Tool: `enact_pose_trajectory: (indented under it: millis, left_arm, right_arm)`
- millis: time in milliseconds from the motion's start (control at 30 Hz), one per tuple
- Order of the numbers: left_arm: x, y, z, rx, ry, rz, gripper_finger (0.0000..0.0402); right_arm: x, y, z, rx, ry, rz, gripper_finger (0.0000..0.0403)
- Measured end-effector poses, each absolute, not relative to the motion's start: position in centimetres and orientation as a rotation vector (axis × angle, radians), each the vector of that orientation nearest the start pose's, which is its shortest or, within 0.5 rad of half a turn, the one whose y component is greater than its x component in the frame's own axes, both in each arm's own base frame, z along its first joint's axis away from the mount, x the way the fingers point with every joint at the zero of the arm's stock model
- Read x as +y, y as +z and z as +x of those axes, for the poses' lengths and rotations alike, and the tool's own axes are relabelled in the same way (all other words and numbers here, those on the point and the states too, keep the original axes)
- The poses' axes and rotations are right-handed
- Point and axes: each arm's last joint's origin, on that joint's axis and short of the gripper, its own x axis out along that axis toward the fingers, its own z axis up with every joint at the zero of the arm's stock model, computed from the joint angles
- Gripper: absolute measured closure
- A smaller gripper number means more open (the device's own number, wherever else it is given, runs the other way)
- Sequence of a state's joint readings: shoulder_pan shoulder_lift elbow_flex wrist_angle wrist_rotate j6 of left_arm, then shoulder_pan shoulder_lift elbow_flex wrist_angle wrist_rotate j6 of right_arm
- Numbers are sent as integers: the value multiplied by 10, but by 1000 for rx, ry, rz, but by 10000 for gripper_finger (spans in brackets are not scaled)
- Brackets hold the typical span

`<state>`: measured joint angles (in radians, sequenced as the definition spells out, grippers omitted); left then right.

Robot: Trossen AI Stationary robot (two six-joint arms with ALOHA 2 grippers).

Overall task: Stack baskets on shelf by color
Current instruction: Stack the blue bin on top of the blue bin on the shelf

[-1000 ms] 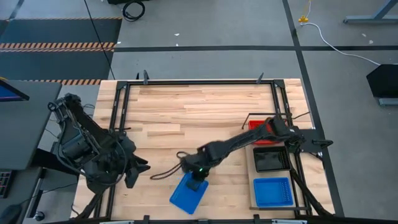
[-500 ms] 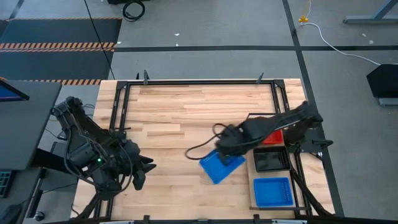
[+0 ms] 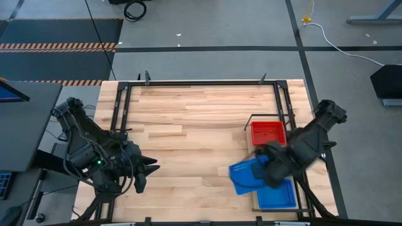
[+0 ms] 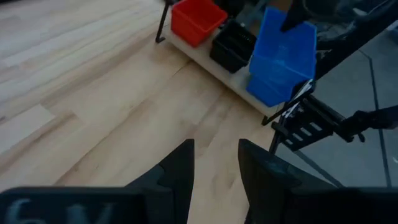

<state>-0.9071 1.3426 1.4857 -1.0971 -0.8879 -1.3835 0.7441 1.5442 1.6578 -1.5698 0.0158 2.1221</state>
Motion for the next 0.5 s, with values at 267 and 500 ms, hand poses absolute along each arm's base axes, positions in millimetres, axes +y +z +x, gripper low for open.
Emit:
enact_pose_trajectory:
  millis: [267,500]
  left_arm:
    - [-173,389,182,432,357,-562,271]
    - [-173,394,189,407,326,-582,271]
  right_arm:
    - [196,336,167,1420,-1050,1110,395]
    - [202,325,152,1489,-1100,1053,392]
